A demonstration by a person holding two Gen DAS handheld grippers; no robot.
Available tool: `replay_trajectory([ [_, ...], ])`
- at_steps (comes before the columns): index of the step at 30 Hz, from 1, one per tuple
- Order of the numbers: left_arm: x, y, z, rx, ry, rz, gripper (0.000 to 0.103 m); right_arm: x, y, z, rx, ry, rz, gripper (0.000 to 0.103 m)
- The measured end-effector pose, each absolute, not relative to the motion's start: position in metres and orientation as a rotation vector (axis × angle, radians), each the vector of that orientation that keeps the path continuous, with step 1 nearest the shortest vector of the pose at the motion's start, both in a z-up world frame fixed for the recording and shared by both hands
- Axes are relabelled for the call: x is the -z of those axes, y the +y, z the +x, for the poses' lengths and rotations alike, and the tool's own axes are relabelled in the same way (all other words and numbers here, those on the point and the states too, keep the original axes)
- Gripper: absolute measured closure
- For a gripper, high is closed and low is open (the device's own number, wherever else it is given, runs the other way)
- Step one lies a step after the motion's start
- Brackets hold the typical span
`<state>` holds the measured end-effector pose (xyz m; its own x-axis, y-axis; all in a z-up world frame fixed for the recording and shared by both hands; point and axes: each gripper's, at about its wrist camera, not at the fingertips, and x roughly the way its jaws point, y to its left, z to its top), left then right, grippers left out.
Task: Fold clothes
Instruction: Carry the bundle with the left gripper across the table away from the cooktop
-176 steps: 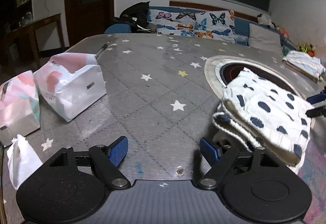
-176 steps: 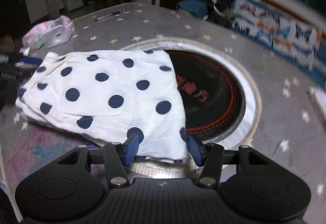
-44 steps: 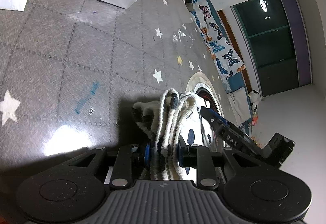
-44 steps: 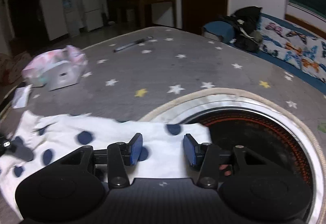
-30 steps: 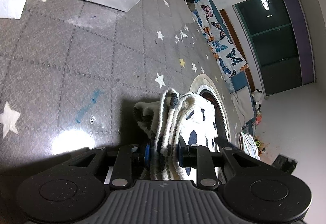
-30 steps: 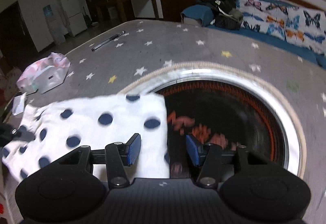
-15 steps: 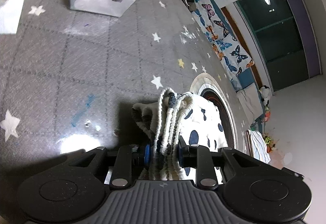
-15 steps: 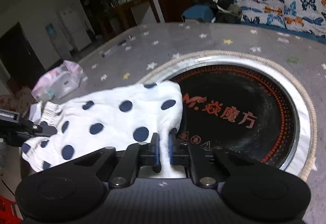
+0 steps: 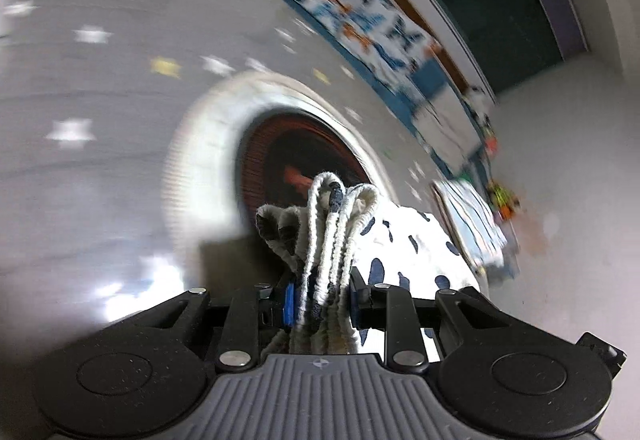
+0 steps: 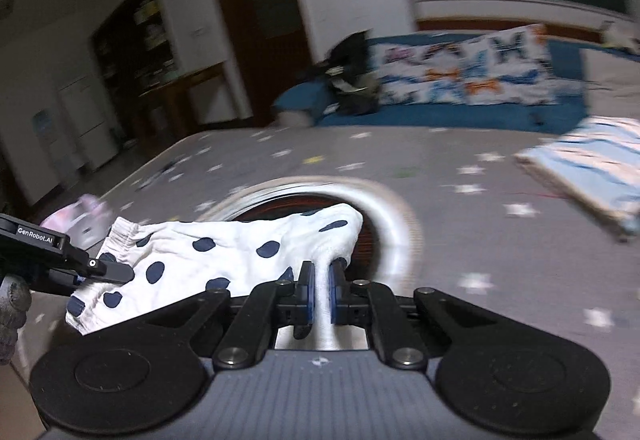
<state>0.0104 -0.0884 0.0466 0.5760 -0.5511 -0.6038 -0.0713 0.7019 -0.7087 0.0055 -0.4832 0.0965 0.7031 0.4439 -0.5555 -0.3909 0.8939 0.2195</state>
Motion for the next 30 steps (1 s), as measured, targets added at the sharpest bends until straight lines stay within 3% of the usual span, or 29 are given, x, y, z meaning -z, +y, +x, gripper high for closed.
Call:
replay_trajectory([
  [10, -0.046, -0.221, 0.076, 0.494, 1.017, -0.593, 0.076, -0.096, -0.591, -0.007, -0.204, 0.614, 0.125, 0.097],
  [18, -0.040, -0.279, 0.109, 0.545, 1.027, -0.502, 0.075, -0.079, -0.640, -0.006, -0.089, 0.627, 0.165, 0.097],
  [21, -0.033, -0.286, 0.115, 0.523, 1.044, -0.462, 0.070, -0.068, -0.648, -0.003, -0.067, 0.652, 0.168, 0.095],
  [23, -0.032, -0.286, 0.115, 0.521, 1.035, -0.447, 0.060, -0.061, -0.653, -0.001, -0.054, 0.671, 0.169, 0.087],
  [26, -0.037, -0.281, 0.114, 0.514, 1.006, -0.425, 0.050, -0.052, -0.660, 0.002, -0.037, 0.694, 0.170, 0.087],
  [30, -0.052, -0.276, 0.109, 0.507, 0.938, -0.376, 0.049, -0.061, -0.659, 0.002, -0.032, 0.668, 0.157, 0.082],
])
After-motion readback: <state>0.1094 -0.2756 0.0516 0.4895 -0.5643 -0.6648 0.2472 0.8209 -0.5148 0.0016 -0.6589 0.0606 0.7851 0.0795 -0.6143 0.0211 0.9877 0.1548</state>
